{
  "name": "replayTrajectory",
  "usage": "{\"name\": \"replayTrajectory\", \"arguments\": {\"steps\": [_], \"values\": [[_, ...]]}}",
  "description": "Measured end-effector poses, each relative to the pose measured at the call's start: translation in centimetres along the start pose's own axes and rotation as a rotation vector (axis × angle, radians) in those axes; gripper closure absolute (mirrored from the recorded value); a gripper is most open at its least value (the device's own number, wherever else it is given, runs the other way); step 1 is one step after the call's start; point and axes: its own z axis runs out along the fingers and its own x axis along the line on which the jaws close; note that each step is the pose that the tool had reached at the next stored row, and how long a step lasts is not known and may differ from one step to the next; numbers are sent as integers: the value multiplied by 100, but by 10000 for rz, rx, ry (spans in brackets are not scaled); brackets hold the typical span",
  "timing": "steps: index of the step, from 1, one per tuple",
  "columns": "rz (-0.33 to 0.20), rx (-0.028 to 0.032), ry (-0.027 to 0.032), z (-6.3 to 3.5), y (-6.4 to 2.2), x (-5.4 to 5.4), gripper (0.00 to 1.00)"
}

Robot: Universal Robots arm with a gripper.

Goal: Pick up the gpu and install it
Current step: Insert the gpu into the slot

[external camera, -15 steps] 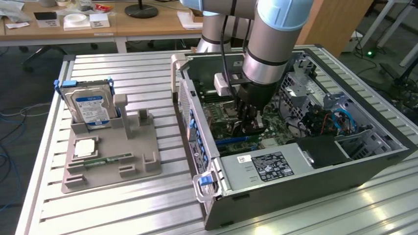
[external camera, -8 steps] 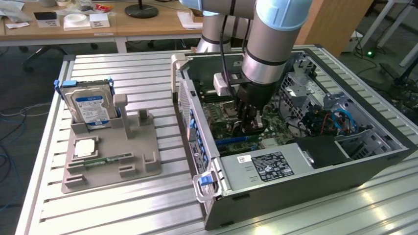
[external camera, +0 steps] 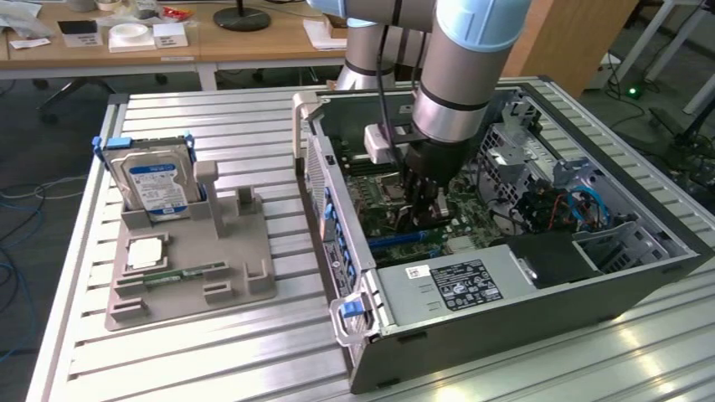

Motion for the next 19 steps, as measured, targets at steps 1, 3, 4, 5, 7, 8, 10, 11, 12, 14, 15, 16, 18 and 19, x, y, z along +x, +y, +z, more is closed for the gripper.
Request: {"name": "replayTrajectory", "arguments": {"steps": [1,3,4,5,7,8,10,11,12,14,15,16,18,19], "values": [[-87,-2,1,0,0,0,73],[-139,-3,1,0,2,0,73],[-138,-3,0,1,2,0,73],[-139,-3,0,2,2,-1,73],[-130,-2,-2,8,10,-9,73],[-123,-2,-1,12,12,-18,73],[-117,-2,-2,21,12,-28,73],[-117,-3,1,20,12,-28,73],[-117,-4,2,22,12,-28,73],[-116,-2,-1,26,19,-27,73],[-116,-1,-2,28,25,-27,73],[-117,-2,-2,29,33,-27,73],[-116,-2,0,34,46,-26,73],[-116,-3,1,37,50,-25,73]]}}
